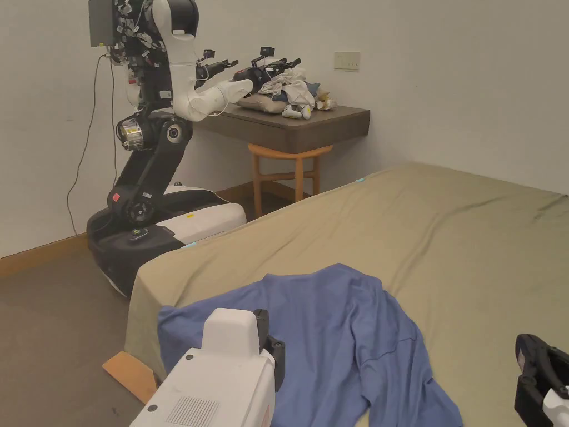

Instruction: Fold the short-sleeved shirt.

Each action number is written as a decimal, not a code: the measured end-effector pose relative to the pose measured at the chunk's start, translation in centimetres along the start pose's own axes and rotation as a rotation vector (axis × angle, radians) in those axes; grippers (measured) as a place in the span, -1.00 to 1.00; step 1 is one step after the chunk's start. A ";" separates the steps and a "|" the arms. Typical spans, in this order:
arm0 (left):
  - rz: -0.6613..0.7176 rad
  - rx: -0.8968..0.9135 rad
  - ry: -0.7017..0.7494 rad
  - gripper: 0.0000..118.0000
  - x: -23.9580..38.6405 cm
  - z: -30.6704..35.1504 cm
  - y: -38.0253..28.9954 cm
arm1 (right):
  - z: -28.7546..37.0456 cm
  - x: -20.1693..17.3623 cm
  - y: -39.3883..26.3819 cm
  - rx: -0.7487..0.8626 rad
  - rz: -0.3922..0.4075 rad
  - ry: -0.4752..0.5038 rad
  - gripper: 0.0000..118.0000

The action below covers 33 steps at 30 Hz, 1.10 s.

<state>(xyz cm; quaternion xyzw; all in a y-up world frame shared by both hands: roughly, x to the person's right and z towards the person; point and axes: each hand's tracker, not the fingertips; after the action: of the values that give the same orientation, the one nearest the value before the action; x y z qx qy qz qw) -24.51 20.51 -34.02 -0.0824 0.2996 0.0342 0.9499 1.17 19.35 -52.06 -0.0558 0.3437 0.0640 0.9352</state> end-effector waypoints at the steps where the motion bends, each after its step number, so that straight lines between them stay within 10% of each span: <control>1: -0.014 -0.011 -0.008 -1.00 0.4 -1.3 -0.1 | -0.4 0.3 -0.1 -0.005 0.003 -0.004 -0.99; 10: -0.105 -0.359 -0.238 -1.00 4.9 -23.5 0.3 | -3.0 4.5 -4.2 -0.141 -0.005 0.000 -0.99; 16: -0.111 -0.621 -0.146 -1.00 6.7 -37.0 -4.6 | -5.2 7.2 -8.3 -0.273 -0.032 -0.029 -0.99; 20: 0.051 -0.678 -0.173 -0.92 6.7 -39.3 -5.5 | -5.9 8.7 -10.0 -0.308 -0.049 -0.037 -0.99; 24: 0.048 -0.678 -0.127 0.99 7.4 -39.6 -6.2 | -6.6 8.9 -10.7 -0.327 -0.044 -0.031 -0.99; 29: 0.066 -0.798 -0.148 0.91 8.9 -40.9 -7.8 | -6.4 8.6 -10.7 -0.317 -0.050 -0.007 -0.99; 33: -0.141 -0.750 -0.089 0.31 11.2 -40.8 -9.1 | -5.7 8.3 -10.8 -0.317 -0.042 0.004 -0.99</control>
<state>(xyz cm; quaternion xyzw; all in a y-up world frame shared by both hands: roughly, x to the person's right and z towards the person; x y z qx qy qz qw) -37.31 4.48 -72.13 -0.4432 0.2182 0.0795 0.8658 5.53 8.56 -61.13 -0.2102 0.3299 0.0977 0.9151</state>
